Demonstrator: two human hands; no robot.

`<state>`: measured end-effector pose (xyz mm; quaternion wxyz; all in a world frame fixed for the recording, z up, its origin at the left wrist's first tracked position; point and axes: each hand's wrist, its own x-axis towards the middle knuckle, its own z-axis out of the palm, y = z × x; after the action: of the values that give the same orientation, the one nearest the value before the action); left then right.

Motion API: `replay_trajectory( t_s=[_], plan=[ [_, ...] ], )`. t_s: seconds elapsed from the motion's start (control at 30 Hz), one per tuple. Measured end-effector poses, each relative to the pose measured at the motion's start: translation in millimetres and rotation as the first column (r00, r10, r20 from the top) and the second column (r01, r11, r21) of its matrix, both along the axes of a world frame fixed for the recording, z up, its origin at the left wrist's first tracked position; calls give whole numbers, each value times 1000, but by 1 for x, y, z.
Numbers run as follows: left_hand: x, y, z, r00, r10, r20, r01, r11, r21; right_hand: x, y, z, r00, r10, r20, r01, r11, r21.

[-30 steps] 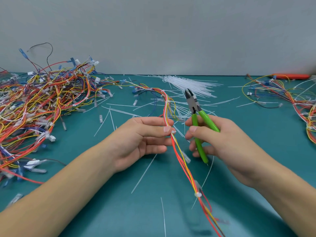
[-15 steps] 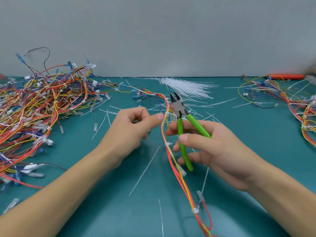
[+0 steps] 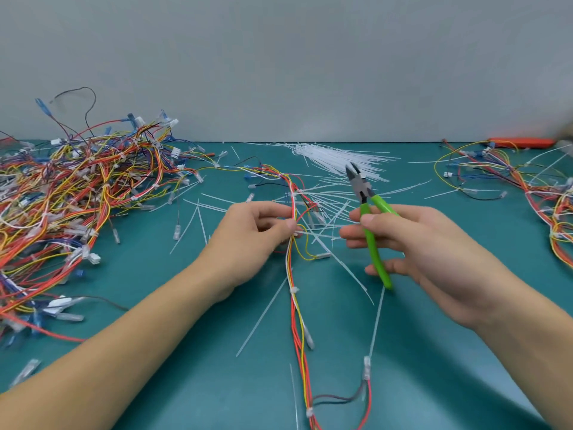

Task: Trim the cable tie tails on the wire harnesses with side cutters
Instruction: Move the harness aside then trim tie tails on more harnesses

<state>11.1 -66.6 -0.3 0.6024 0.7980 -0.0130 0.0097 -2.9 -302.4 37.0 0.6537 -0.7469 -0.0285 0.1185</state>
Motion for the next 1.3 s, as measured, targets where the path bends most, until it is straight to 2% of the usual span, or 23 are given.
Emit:
replay_trajectory(
  t_s=[0.1, 0.17, 0.37, 0.47, 0.6, 0.7, 0.87, 0.97, 1.07, 1.2, 1.3],
  plan=[
    [-1, 10, 6, 990, -116, -75, 107, 988, -110, -2, 3, -1, 1000, 25, -13, -25, 999, 20],
    [-2, 13, 7, 977, -196, -79, 169, 949, -265, -5, 7, -3, 998, 64, -4, -64, 998, 24],
    [-4, 8, 10, 907, -420, -27, 317, 724, -613, -10, 16, -7, 996, 68, 51, -72, 994, 80],
    [-6, 2, 7, 893, -450, -14, 313, 644, -698, -8, 17, -10, 998, 39, 43, -43, 994, 101],
    [-9, 0, 6, 870, -493, -3, 328, 584, -742, -6, 16, -12, 999, 50, 21, -53, 985, 162],
    [-10, 0, 7, 882, -471, -35, 293, 603, -742, -5, 14, -13, 995, 13, 102, -28, 989, 145],
    [-10, -2, 6, 929, -367, -49, 257, 734, -629, -6, 12, -10, 960, -98, 261, 70, 991, 113],
    [-10, -3, 4, 964, -263, -33, 193, 782, -593, -8, 13, -9, 925, -137, 356, 120, 990, 68],
    [-9, -4, 4, 984, -178, -22, 128, 782, -610, -12, 13, -7, 876, -149, 459, 187, 982, -38],
    [-6, -3, 3, 998, -57, -12, 35, 750, -660, -18, 12, -5, 828, -73, 557, 208, 960, -185],
    [-4, -2, 1, 1000, 20, -17, -26, 730, -683, -24, 15, 0, 795, -74, 602, 240, 950, -200]
  ],
)
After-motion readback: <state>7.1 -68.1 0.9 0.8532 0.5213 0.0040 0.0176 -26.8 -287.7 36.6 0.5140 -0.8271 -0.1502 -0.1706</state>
